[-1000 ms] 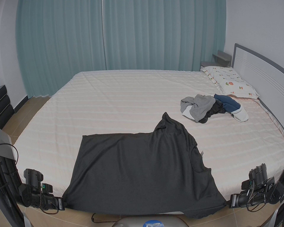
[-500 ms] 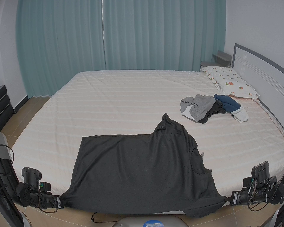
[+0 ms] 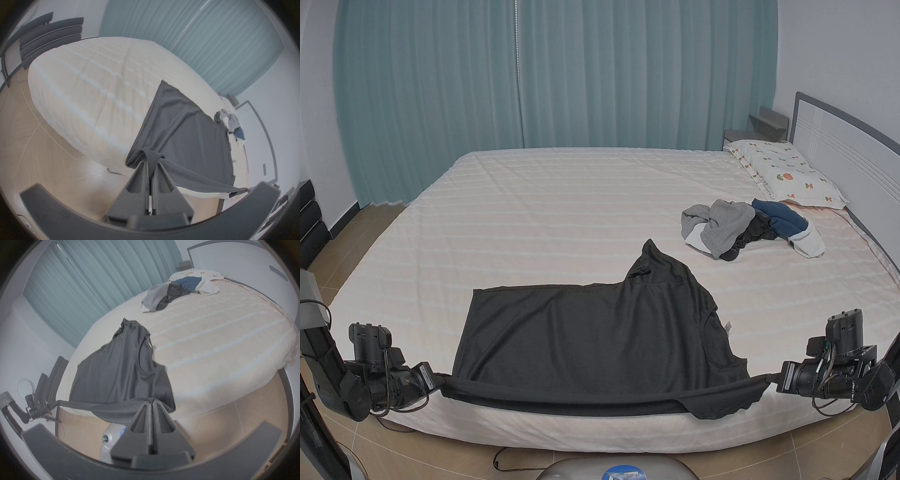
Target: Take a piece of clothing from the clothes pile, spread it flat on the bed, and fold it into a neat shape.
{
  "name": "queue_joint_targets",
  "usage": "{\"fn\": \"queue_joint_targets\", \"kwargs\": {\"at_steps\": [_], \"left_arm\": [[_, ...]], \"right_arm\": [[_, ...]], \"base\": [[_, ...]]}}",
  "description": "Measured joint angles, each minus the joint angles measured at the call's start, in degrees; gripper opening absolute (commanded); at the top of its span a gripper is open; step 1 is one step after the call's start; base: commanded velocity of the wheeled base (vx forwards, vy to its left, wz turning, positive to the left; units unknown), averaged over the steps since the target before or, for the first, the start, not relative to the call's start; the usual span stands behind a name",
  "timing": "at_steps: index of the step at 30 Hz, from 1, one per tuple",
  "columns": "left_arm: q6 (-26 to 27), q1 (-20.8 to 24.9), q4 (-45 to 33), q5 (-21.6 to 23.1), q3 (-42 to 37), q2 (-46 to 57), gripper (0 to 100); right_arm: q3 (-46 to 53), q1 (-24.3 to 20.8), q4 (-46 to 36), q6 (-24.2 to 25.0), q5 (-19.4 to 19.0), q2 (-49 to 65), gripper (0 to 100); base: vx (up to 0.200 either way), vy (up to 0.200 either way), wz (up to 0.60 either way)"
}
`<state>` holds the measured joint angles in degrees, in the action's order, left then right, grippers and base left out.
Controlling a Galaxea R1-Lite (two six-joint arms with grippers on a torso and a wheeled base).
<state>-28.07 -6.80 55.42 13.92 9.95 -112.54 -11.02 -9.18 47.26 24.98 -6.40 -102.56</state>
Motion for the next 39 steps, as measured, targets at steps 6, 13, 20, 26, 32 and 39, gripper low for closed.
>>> {"fn": "queue_joint_targets", "kwargs": {"at_steps": [6, 13, 20, 26, 32, 39], "left_arm": [[-3.0, 0.9, 0.3, 0.0, 3.6, -0.5, 0], [-5.9, 1.0, -0.3, -0.4, 5.4, -0.8, 0], [-5.5, 0.8, -1.0, -0.6, 5.4, 0.6, 0], [-5.3, 0.9, -3.3, -0.7, 5.1, 1.9, 0], [-5.3, 1.0, -4.2, -0.6, 5.6, 1.9, 0], [-5.9, 1.0, -4.2, -0.6, 8.5, 0.0, 0]], "right_arm": [[-5.5, 0.0, 0.3, 1.8, 0.1, -3.2, 0], [-8.6, 0.0, 0.4, 2.5, 0.0, -5.7, 0], [-7.7, 0.0, 0.4, 2.6, -0.4, -5.1, 0], [-6.2, 0.0, 0.4, 2.6, -0.5, -3.8, 0], [-6.8, 0.7, 0.4, 2.5, -0.4, -2.8, 0], [-9.5, 1.4, 0.4, 2.9, -0.5, -4.8, 0]], "base": [[0.0, 0.0, 0.0], [0.0, 0.0, 0.0], [0.0, 0.0, 0.0], [0.0, 0.0, 0.0], [0.0, 0.0, 0.0], [0.0, 0.0, 0.0]]}}
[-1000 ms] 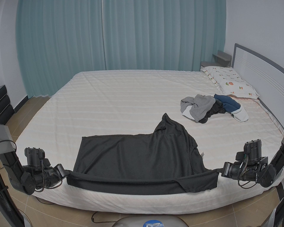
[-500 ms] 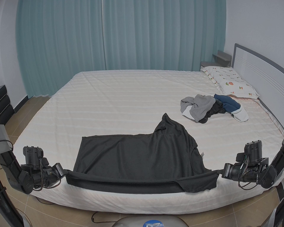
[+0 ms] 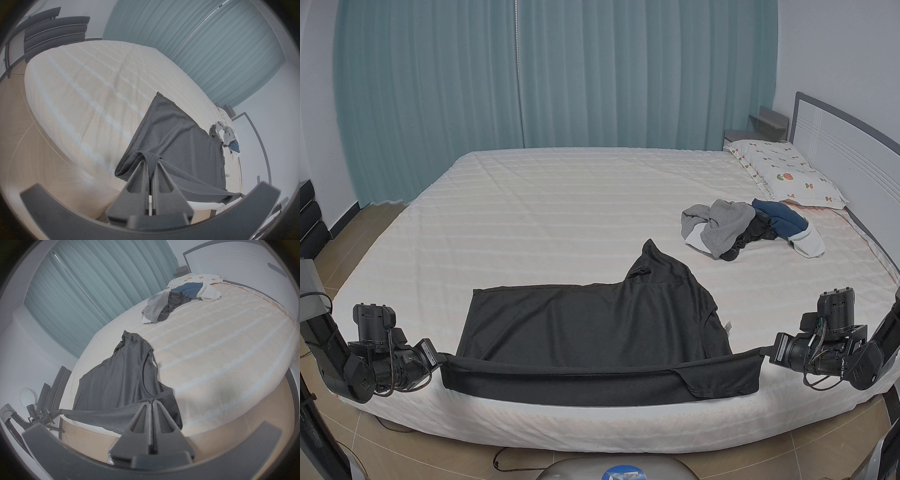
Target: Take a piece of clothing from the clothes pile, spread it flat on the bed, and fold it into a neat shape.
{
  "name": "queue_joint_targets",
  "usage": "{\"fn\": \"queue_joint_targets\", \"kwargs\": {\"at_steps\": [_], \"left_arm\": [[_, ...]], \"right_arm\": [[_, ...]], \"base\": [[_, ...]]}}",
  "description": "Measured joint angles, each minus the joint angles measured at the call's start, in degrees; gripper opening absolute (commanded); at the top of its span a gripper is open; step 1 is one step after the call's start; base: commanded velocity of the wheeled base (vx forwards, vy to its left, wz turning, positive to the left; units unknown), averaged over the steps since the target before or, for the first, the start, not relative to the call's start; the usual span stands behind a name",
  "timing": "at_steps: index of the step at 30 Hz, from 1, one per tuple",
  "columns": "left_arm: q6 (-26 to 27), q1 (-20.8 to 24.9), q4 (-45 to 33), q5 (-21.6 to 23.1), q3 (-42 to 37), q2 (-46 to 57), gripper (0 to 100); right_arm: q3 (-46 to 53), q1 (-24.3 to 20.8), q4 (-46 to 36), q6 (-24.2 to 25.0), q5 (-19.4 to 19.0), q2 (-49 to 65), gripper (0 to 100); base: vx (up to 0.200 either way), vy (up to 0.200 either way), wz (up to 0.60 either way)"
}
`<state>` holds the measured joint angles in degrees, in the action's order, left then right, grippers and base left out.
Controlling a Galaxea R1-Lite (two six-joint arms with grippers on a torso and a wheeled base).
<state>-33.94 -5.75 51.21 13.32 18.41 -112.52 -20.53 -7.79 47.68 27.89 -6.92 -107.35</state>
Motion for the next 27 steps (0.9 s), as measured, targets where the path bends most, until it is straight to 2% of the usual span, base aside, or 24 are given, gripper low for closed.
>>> {"fn": "queue_joint_targets", "kwargs": {"at_steps": [4, 12, 22, 27], "left_arm": [[-0.6, 0.4, 0.1, 0.0, 1.2, -1.3, 0], [-5.1, 1.8, 0.0, 0.0, 5.2, -4.3, 0], [-8.7, 2.3, -0.1, -0.2, 9.4, -7.8, 0], [-10.3, 2.4, -0.1, -0.2, 11.0, -9.1, 0]], "right_arm": [[-1.5, 0.3, 0.0, 0.5, 0.0, -2.0, 0], [-5.4, 0.5, 0.7, 2.8, -0.2, -6.6, 0], [-7.1, 0.2, 17.3, 6.4, 0.2, -14.5, 0], [-6.7, 0.1, 20.4, 7.3, 0.3, -18.2, 0]], "base": [[0.0, 0.0, 0.0], [0.0, 0.0, 0.0], [0.0, 0.0, 0.0], [0.0, 0.0, 0.0]]}}
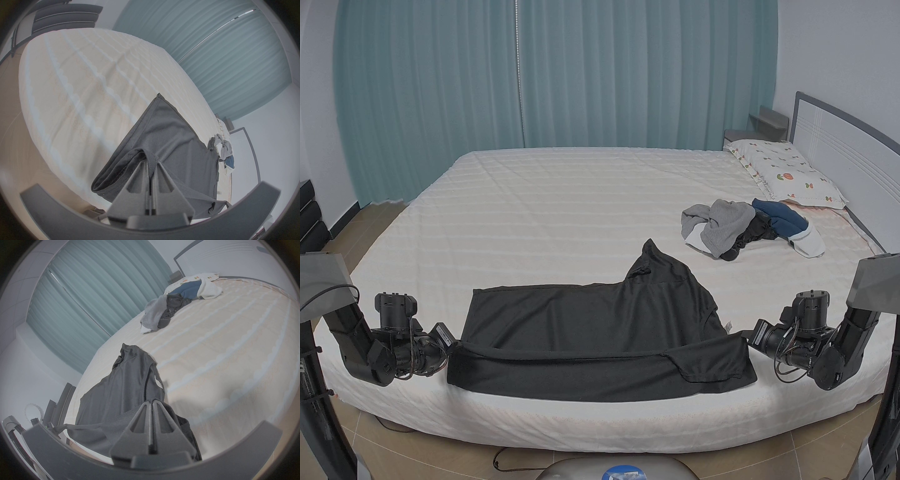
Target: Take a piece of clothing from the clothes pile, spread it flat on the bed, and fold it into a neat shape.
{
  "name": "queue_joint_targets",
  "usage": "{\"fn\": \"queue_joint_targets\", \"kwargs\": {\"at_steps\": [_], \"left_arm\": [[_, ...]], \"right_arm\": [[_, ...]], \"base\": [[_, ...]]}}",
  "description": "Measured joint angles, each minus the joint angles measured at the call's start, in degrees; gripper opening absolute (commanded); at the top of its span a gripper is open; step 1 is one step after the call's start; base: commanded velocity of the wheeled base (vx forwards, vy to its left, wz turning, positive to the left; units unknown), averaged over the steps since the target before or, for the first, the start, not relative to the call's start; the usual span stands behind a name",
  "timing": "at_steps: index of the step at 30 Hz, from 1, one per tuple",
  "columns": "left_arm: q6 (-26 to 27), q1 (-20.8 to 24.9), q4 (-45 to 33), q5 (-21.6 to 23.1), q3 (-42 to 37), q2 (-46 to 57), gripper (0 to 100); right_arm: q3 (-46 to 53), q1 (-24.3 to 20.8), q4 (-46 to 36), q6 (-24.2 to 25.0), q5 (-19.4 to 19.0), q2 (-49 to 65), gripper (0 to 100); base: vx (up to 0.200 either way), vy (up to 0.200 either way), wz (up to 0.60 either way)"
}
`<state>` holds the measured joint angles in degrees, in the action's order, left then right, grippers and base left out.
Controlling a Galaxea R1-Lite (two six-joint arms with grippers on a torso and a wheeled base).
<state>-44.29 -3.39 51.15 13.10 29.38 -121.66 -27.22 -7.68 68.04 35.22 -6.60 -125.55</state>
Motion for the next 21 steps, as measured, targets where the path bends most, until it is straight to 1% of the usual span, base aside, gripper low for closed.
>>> {"fn": "queue_joint_targets", "kwargs": {"at_steps": [5, 9, 12, 13, 18, 21], "left_arm": [[-0.4, 0.0, 0.0, 0.0, 1.1, -1.1, 0], [-2.2, 0.0, -0.1, -0.1, 2.2, -1.9, 0], [-3.1, 0.0, -0.1, -0.6, 2.9, -2.5, 0], [-3.2, 0.0, -0.1, -0.8, 3.1, -2.7, 100], [-3.5, 0.1, -0.2, -1.2, 3.7, -3.5, 100], [-4.9, 0.1, -0.2, -1.2, 3.9, -3.8, 100]], "right_arm": [[-0.4, -0.1, 0.2, 0.9, 0.0, -1.6, 0], [-1.0, -0.2, 0.4, 2.4, 0.0, -2.3, 0], [-1.5, -0.2, 2.0, 3.3, 0.0, -3.3, 0], [-1.6, -0.2, 3.0, 3.4, 0.0, -3.8, 100], [-1.4, -0.2, 6.2, 3.7, 0.0, -5.5, 100], [-1.1, -0.2, 6.7, 4.7, -0.3, -6.0, 100]], "base": [[0.0, 0.0, 0.0], [0.0, 0.0, 0.0], [0.0, 0.0, 0.0], [0.0, 0.0, 0.0], [0.0, 0.0, 0.0], [0.0, 0.0, 0.0]]}}
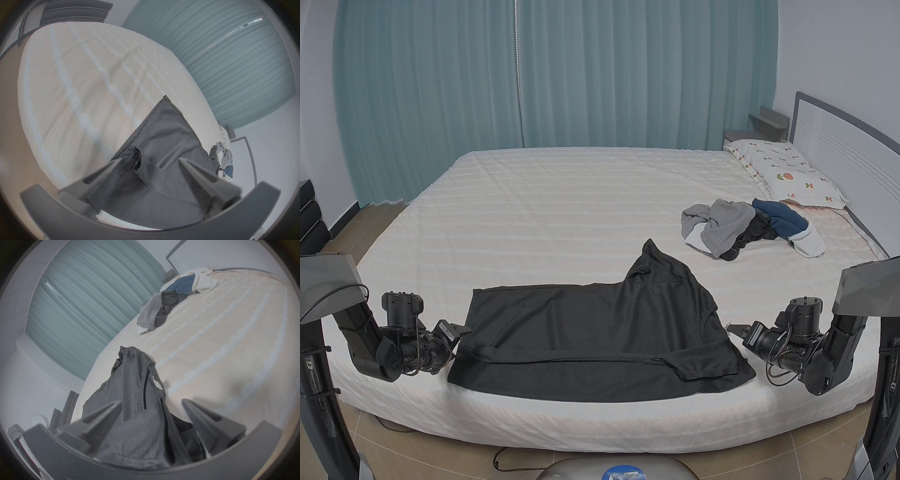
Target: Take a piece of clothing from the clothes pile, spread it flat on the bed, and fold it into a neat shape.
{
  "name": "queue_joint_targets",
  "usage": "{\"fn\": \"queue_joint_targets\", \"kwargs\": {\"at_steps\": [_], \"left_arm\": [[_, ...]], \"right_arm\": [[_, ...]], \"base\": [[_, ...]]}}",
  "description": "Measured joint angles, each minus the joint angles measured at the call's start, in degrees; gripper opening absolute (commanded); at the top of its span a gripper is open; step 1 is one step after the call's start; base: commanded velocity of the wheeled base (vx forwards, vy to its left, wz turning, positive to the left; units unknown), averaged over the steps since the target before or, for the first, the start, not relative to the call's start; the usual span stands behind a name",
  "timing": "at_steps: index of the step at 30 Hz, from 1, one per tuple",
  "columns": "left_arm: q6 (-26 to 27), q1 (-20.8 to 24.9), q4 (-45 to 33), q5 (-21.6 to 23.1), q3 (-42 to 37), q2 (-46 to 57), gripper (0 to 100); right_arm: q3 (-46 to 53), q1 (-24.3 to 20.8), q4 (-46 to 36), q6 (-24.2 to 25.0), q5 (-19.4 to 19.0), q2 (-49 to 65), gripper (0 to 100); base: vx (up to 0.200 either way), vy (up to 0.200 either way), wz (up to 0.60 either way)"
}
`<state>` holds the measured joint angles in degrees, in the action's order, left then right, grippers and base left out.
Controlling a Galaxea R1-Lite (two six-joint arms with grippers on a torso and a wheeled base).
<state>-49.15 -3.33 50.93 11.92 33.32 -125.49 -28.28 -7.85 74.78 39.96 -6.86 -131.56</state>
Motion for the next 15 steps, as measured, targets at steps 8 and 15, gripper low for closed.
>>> {"fn": "queue_joint_targets", "kwargs": {"at_steps": [8, 15], "left_arm": [[-3.0, -0.3, 0.1, 0.0, 0.5, 0.3, 100], [-5.0, -1.8, 0.2, 0.5, -0.8, 2.2, 100]], "right_arm": [[1.5, 1.5, 0.3, 4.9, -0.4, 2.2, 100], [7.2, 4.5, 0.4, 5.9, -1.8, 5.8, 100]], "base": [[0.0, 0.0, 0.0], [0.029, 0.0, 0.0]]}}
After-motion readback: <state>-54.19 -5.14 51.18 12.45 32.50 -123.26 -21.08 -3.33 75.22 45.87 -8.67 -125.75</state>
